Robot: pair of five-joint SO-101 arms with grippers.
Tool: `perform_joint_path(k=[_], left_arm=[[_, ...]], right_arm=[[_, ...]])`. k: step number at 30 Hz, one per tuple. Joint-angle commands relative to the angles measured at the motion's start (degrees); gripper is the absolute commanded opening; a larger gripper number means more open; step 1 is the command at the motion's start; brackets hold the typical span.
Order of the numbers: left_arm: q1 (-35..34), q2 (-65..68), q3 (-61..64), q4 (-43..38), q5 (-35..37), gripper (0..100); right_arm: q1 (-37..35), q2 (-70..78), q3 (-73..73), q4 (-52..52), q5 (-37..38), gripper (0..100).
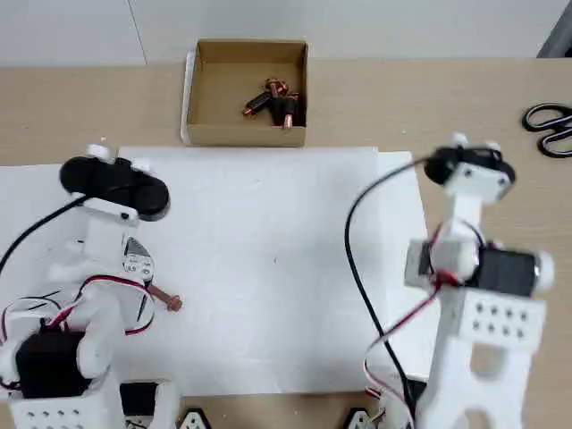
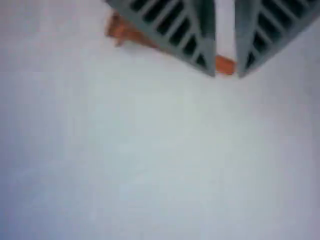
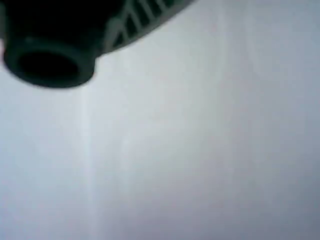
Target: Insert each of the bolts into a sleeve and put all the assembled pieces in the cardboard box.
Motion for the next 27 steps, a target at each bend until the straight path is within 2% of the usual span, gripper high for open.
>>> perform_joint_path(k=[1, 4, 8, 11, 15, 19, 27], left_arm=[[-2.1, 0.3, -2.1, -0.9, -10.5, 5], [-2.2, 0.3, -2.1, 0.3, -21.8, 5], [-2.0, 3.1, -2.5, 4.3, -31.7, 8], [-2.3, 12.2, -6.3, 7.8, -33.1, 8], [-2.4, 24.9, -15.5, 7.7, -33.0, 8], [-2.1, 31.7, -23.7, 7.7, -33.8, 9], [-2.0, 42.5, -25.1, 7.7, -43.1, 9]], right_arm=[[3.3, -6.3, 0.8, 0.0, -0.6, 0.4], [3.9, -7.6, 0.8, 0.0, -0.5, 0.4], [4.0, -7.4, 0.9, 0.0, -0.5, 0.4], [4.2, -6.5, 0.9, 0.0, -0.5, 0.4], [6.7, -6.1, 0.9, 0.0, -0.5, 0.4], [9.0, -6.1, 0.9, 0.0, -0.5, 0.4], [12.6, -6.1, 1.1, 0.0, 2.9, 0.4]])
